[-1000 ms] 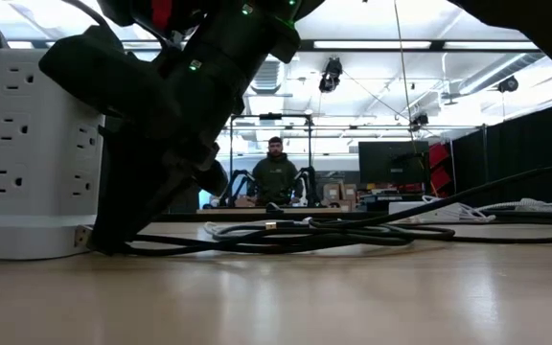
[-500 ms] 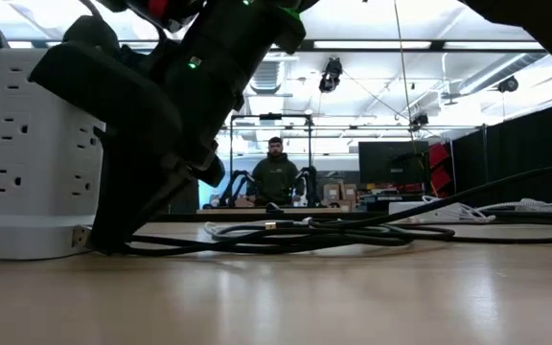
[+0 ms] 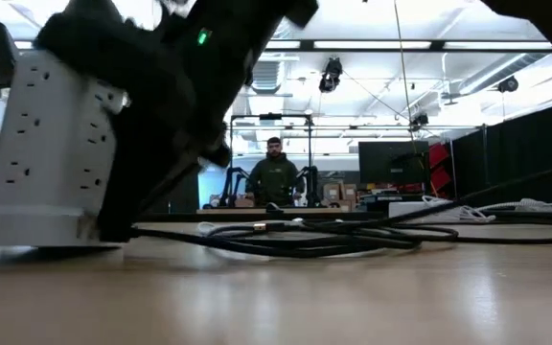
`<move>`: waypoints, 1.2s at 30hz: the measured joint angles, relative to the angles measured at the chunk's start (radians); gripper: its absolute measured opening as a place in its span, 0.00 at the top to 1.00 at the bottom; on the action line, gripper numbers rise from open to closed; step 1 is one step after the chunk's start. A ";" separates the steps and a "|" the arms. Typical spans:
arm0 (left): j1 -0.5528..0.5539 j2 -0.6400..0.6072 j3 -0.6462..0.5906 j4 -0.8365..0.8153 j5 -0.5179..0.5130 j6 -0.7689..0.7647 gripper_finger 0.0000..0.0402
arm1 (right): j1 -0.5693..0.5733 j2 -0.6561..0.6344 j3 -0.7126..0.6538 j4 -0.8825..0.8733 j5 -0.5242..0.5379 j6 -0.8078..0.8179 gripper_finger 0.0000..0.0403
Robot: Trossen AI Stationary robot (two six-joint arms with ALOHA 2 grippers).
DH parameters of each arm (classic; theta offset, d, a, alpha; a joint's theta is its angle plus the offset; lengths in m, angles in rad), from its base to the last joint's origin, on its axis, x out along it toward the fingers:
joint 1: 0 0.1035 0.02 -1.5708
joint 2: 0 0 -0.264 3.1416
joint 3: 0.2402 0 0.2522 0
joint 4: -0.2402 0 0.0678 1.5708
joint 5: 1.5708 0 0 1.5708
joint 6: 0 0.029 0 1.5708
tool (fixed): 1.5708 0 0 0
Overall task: Plug in charger cables
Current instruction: Insert the black charger cable into the bottom white outlet extension
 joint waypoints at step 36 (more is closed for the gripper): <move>0.004 -0.024 0.646 -0.403 -0.393 0.615 0.84 | -0.007 -0.234 0.002 0.057 0.009 -0.364 0.98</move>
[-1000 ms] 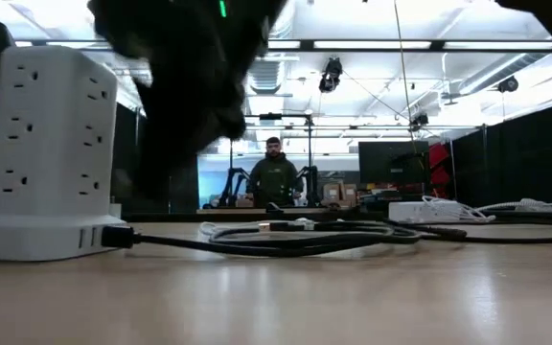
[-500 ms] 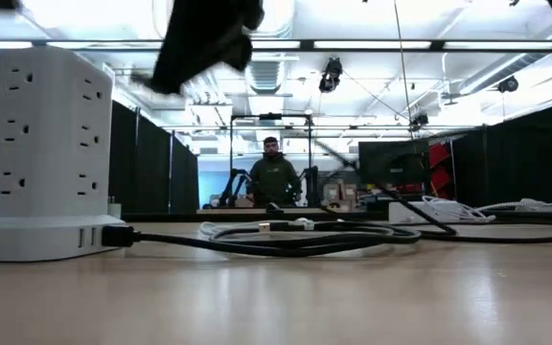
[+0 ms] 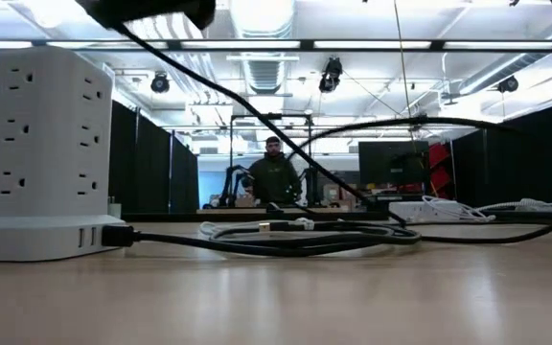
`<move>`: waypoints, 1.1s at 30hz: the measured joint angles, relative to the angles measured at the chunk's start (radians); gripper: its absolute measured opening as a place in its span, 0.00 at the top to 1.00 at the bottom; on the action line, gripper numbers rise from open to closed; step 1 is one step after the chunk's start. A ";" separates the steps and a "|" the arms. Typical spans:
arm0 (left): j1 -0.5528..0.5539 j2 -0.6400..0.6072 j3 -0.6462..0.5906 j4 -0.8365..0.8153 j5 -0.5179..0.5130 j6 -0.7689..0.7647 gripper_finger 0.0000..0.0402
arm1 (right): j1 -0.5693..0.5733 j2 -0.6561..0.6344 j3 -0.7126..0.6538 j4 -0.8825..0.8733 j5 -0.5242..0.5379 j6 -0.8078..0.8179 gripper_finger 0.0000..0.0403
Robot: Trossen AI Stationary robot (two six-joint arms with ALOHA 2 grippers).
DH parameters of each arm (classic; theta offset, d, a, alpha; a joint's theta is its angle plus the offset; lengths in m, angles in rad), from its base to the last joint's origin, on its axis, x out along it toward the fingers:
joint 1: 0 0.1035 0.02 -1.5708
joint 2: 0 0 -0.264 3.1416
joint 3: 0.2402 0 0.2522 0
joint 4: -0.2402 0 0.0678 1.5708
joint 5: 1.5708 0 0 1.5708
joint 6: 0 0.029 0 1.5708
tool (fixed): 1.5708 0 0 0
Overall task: Plug in charger cables
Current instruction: Insert the black charger cable into the bottom white outlet extension
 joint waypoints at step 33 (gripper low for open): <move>0.005 0.001 -0.059 -0.048 0.047 -0.073 0.90 | -0.003 -0.057 -0.013 0.003 0.037 -0.047 0.98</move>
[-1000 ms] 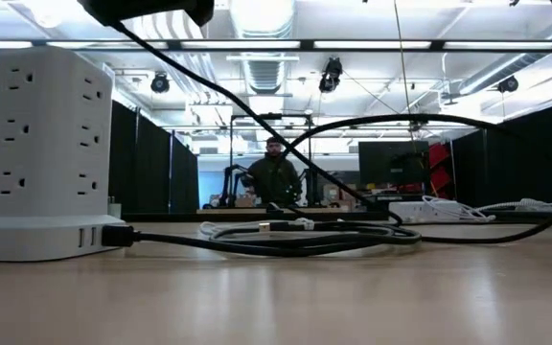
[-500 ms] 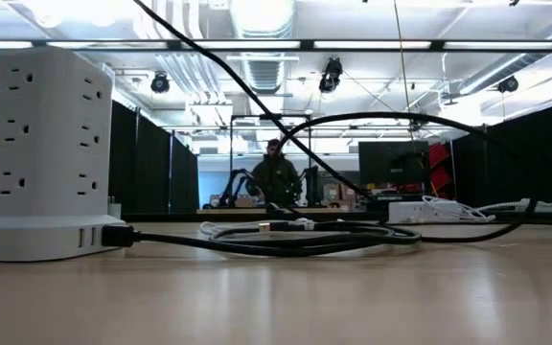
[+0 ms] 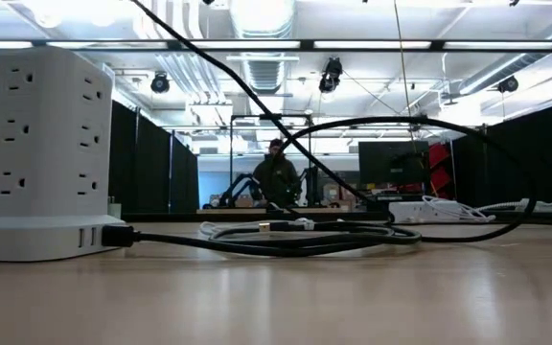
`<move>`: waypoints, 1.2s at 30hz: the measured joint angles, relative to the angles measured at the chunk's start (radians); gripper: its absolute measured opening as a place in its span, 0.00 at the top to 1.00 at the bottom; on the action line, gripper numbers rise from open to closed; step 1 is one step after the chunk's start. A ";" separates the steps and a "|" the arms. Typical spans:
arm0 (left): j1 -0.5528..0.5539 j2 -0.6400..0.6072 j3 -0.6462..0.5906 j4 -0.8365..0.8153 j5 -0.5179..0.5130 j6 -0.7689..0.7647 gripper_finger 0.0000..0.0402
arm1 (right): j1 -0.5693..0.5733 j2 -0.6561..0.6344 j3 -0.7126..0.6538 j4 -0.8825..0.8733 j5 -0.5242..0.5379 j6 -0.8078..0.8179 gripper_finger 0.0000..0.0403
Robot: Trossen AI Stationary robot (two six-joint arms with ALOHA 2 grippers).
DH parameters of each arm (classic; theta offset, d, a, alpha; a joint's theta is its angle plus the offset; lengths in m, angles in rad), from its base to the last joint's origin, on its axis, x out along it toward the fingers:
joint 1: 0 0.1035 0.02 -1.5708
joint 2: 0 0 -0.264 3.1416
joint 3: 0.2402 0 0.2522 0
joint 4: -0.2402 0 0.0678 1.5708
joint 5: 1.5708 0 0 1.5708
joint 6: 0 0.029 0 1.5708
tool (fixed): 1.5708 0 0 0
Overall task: Plug in charger cables
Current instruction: Insert the black charger cable into the bottom white outlet extension
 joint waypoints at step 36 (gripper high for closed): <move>0.038 0.003 -0.123 0.212 -0.044 0.046 1.00 | -0.010 0.006 -0.013 0.002 0.003 0.016 0.98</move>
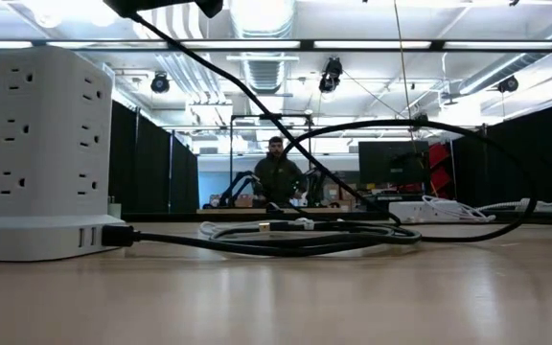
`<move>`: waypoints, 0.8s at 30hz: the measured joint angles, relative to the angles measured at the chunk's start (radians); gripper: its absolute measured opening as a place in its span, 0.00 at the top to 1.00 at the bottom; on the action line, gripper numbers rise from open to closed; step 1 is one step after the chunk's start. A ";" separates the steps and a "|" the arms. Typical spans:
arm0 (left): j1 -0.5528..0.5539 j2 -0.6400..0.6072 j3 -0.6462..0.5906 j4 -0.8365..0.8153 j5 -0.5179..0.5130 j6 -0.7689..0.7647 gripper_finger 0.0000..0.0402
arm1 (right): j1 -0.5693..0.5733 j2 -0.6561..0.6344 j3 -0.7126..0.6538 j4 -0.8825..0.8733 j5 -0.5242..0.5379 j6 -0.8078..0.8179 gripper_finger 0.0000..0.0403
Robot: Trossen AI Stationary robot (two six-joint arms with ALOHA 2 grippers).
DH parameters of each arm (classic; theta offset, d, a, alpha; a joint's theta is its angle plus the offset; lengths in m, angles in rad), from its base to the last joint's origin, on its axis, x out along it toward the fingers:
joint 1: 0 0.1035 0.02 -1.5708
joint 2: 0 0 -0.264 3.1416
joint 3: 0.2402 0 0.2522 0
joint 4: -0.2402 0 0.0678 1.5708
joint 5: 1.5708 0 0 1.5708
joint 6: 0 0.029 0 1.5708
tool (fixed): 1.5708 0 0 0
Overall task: Plug in charger cables
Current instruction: Insert the black charger cable into the bottom white outlet extension
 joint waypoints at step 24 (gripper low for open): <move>-0.002 0.000 -0.003 -0.064 0.030 -0.061 1.00 | 0.002 -0.024 0.002 -0.023 -0.004 -0.017 0.98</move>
